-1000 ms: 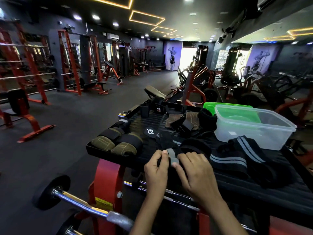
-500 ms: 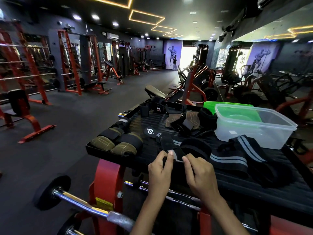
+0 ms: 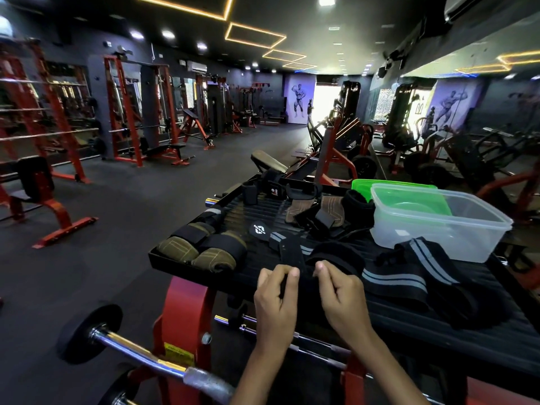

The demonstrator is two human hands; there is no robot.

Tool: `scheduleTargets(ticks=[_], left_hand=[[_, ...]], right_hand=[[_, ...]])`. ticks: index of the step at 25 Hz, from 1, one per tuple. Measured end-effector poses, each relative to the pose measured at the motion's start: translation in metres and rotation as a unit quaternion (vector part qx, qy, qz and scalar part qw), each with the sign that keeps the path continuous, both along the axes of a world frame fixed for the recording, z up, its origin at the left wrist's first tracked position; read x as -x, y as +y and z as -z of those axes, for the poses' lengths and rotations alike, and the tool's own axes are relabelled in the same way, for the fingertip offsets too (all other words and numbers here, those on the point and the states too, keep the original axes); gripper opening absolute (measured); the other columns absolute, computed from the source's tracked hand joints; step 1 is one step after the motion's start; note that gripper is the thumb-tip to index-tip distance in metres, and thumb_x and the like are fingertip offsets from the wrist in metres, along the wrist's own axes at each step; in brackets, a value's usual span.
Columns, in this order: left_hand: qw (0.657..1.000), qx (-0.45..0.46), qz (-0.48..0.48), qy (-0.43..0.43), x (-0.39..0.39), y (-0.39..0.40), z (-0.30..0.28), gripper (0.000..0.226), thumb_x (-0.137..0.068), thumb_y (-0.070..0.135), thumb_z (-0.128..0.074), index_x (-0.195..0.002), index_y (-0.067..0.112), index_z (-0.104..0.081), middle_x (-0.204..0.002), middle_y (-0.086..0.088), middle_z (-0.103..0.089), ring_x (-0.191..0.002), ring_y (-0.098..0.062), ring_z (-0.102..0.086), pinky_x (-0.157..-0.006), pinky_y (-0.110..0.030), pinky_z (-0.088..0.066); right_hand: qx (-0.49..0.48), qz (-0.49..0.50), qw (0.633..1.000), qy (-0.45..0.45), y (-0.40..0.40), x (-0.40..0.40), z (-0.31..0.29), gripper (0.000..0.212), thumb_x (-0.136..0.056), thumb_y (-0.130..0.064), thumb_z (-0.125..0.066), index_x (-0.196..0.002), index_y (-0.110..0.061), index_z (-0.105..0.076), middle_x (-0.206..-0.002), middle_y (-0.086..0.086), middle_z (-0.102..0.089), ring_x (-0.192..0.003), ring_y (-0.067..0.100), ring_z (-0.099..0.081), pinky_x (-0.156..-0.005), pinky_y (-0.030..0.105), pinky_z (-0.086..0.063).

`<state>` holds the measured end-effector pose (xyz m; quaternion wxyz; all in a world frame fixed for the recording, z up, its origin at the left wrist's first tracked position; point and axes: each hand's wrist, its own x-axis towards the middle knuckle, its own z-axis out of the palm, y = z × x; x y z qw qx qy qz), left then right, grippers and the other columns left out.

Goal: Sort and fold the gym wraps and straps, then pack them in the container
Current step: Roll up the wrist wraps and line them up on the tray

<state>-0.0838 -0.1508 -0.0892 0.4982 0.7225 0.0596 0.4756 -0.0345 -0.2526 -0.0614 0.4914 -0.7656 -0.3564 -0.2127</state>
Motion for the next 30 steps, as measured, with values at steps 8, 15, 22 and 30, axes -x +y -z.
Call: scheduleTargets(ticks=[8, 15, 22, 30], left_hand=[[0.999, -0.007, -0.021, -0.048, 0.001, 0.000, -0.001, 0.031, -0.093, 0.047, -0.041, -0.077, 0.023, -0.053, -0.073, 0.023, -0.053, -0.064, -0.004, -0.044, -0.063, -0.019, -0.038], [0.991, -0.068, -0.046, -0.101, 0.006, 0.000, 0.001, 0.033, -0.095, 0.052, -0.038, -0.084, 0.025, -0.054, -0.078, 0.012, -0.051, -0.074, -0.005, -0.046, -0.070, -0.018, -0.040], [0.984, -0.116, -0.058, -0.122, 0.007, -0.003, 0.004, 0.033, -0.096, 0.050, -0.037, -0.093, 0.024, -0.056, -0.086, 0.015, -0.054, -0.078, 0.006, -0.046, -0.086, -0.020, -0.033], [0.990, -0.097, -0.049, -0.095, 0.005, -0.011, 0.000, 0.033, -0.095, 0.055, -0.034, -0.089, 0.030, -0.054, -0.091, 0.030, -0.056, -0.080, 0.012, -0.048, -0.088, -0.025, -0.028]], right_hand=[[0.010, -0.021, 0.992, -0.127, -0.003, 0.001, 0.007, 0.048, -0.100, -0.034, -0.033, -0.072, -0.006, -0.060, -0.057, 0.001, -0.055, -0.053, 0.011, -0.044, -0.056, 0.024, -0.037], [-0.062, -0.007, 0.991, -0.120, -0.001, 0.008, 0.010, 0.038, -0.097, -0.044, -0.036, -0.079, -0.019, -0.058, -0.066, -0.005, -0.057, -0.065, 0.001, -0.049, -0.069, 0.019, -0.037], [-0.093, -0.005, 0.996, -0.004, 0.002, 0.004, 0.005, 0.048, -0.093, -0.041, -0.038, -0.062, -0.010, -0.059, -0.046, -0.008, -0.045, -0.047, 0.007, -0.041, -0.052, 0.016, -0.031], [-0.017, 0.029, 0.975, -0.221, -0.010, 0.001, 0.001, 0.046, -0.100, -0.031, -0.032, -0.072, -0.008, -0.059, -0.054, 0.000, -0.056, -0.049, 0.014, -0.046, -0.061, 0.028, -0.033]])
